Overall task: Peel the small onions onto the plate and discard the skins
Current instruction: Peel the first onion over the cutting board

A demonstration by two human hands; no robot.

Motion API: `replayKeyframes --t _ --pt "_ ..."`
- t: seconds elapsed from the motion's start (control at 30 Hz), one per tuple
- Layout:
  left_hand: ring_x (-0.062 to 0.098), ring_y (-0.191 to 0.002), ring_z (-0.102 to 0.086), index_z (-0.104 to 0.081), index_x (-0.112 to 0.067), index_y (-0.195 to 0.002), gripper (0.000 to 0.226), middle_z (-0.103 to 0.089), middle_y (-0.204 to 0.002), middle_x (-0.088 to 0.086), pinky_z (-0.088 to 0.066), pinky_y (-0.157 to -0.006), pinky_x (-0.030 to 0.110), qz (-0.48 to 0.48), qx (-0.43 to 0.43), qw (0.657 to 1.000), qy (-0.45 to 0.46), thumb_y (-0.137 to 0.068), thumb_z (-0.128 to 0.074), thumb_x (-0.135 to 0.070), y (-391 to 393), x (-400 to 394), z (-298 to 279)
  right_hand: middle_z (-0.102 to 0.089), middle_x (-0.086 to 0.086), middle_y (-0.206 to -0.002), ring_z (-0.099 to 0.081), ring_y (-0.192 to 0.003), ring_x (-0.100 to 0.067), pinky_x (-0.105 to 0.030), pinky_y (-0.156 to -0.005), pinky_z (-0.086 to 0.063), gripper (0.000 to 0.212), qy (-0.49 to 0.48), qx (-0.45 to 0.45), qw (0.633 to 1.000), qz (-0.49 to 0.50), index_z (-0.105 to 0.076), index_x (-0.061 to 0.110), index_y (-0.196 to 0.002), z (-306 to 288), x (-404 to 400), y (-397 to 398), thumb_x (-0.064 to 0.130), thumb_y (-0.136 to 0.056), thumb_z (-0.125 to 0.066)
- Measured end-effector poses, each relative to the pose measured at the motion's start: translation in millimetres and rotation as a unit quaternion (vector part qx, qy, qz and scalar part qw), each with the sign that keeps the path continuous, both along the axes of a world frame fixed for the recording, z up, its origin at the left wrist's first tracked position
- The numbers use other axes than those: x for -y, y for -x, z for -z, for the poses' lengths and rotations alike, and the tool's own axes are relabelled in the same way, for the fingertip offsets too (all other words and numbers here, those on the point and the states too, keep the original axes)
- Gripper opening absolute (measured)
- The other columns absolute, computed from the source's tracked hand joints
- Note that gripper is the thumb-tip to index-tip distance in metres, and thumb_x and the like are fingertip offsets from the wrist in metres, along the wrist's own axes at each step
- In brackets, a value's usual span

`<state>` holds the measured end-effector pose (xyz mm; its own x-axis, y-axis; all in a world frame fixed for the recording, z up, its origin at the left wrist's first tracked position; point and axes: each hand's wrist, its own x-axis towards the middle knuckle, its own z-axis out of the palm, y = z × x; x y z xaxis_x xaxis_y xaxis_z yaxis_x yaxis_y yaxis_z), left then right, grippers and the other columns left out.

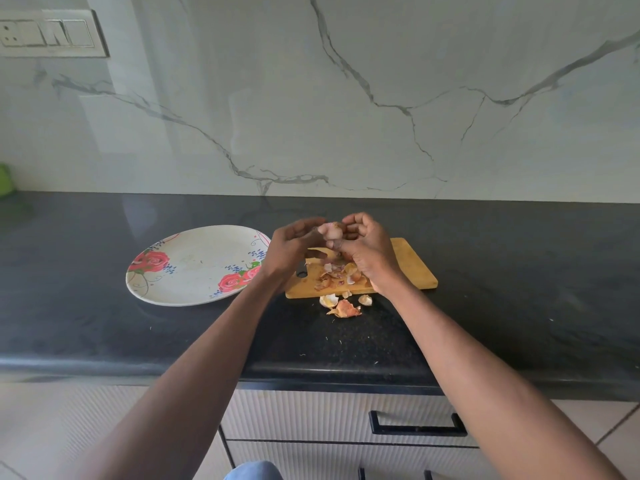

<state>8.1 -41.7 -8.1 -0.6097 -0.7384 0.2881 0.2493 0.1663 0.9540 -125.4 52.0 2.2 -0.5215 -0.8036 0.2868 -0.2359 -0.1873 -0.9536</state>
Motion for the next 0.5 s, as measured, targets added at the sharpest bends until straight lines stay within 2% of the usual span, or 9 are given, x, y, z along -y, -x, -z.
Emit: replayKeyframes --t 0.07,0.13,0.17,0.23,0.3,0.37,0.43,0.5 --pt "0.033 -0.095 -0.071 -0.067 -0.005 -0.118 0.027 -0.073 -0.112 0.016 -0.061 -0.083 0.046 0.028 -0.003 0.999 -0.016 -0.092 -0.068 -0.012 -0.3 -1.4 0.8 -0.071 -0.009 -0.099 -0.07 -0.086 -0.011 -0.022 -0.061 -0.057 0.036 0.003 -0.022 1.0 -0.005 -0.063 0.005 -0.105 0.3 -2.1 -1.9 -0.002 -0.076 -0.082" --pt "0.033 -0.091 -0.071 -0.066 -0.003 -0.119 0.029 -0.073 -0.111 0.019 -0.062 -0.081 0.04 0.028 -0.024 0.998 -0.044 -0.091 -0.069 -0.009 -0.1 -0.9 1.2 -0.072 -0.008 -0.097 -0.071 -0.08 -0.005 -0.02 -0.058 -0.056 0.031 0.013 -0.016 0.999 -0.026 -0.067 0.004 -0.105 -0.9 -4.5 -3.0 -0.008 -0.078 -0.077" --pt "0.032 -0.087 -0.071 -0.066 -0.003 -0.119 0.027 -0.072 -0.109 0.021 -0.062 -0.079 0.036 0.024 -0.037 0.997 -0.063 -0.092 -0.067 -0.005 -0.3 -1.0 0.4 -0.073 -0.008 -0.097 -0.073 -0.081 -0.007 -0.025 -0.06 -0.058 0.031 0.02 -0.009 0.999 -0.033 -0.07 0.005 -0.107 -0.7 -4.8 -2.4 -0.01 -0.08 -0.075" --pt "0.029 -0.08 -0.072 -0.065 -0.006 -0.119 0.023 -0.071 -0.103 0.023 -0.062 -0.077 0.032 0.021 -0.059 0.993 -0.1 -0.097 -0.059 -0.001 -0.9 -1.8 -2.1 -0.075 -0.013 -0.098 -0.075 -0.085 -0.023 -0.043 -0.068 -0.062 0.033 0.027 0.016 0.999 -0.033 -0.072 0.007 -0.109 -0.7 -4.6 -1.4 -0.011 -0.082 -0.07" --pt "0.029 -0.084 -0.074 -0.064 -0.002 -0.117 0.021 -0.071 -0.105 0.024 -0.062 -0.078 0.03 0.024 -0.079 0.986 -0.146 -0.1 -0.053 -0.001 -3.1 -1.5 -5.2 -0.074 -0.02 -0.092 -0.074 -0.081 -0.037 -0.052 -0.069 -0.062 0.031 0.03 0.045 0.998 -0.012 -0.072 0.007 -0.11 -0.6 -4.5 -0.6 -0.01 -0.085 -0.064" --pt "0.032 -0.091 -0.074 -0.062 0.002 -0.117 0.021 -0.069 -0.11 0.026 -0.061 -0.08 0.03 0.032 -0.1 0.976 -0.192 -0.101 -0.05 0.001 -6.7 -1.9 -8.3 -0.075 -0.016 -0.086 -0.075 -0.082 -0.031 -0.046 -0.07 -0.063 0.022 0.031 0.017 0.998 0.042 -0.072 0.008 -0.105 1.1 -2.4 3.1 -0.003 -0.088 -0.063" --pt "0.033 -0.095 -0.073 -0.06 0.003 -0.12 0.022 -0.068 -0.114 0.027 -0.061 -0.083 0.03 0.035 -0.115 0.97 -0.213 -0.1 -0.05 0.002 -11.8 -2.8 -9.8 -0.076 -0.006 -0.092 -0.073 -0.086 -0.018 -0.038 -0.078 -0.062 0.016 0.021 -0.057 0.993 0.101 -0.075 0.013 -0.099 2.8 -1.6 6.2 0.005 -0.09 -0.064" --pt "0.032 -0.096 -0.073 -0.058 0.004 -0.124 0.027 -0.068 -0.115 0.027 -0.061 -0.082 0.03 0.029 -0.13 0.965 -0.225 -0.098 -0.055 0.002 -19.2 -5.1 -10.3 -0.074 -0.002 -0.099 -0.069 -0.088 -0.01 -0.027 -0.079 -0.059 0.015 0.009 -0.107 0.986 0.127 -0.076 0.013 -0.096 2.8 -2.0 3.7 0.007 -0.09 -0.064"
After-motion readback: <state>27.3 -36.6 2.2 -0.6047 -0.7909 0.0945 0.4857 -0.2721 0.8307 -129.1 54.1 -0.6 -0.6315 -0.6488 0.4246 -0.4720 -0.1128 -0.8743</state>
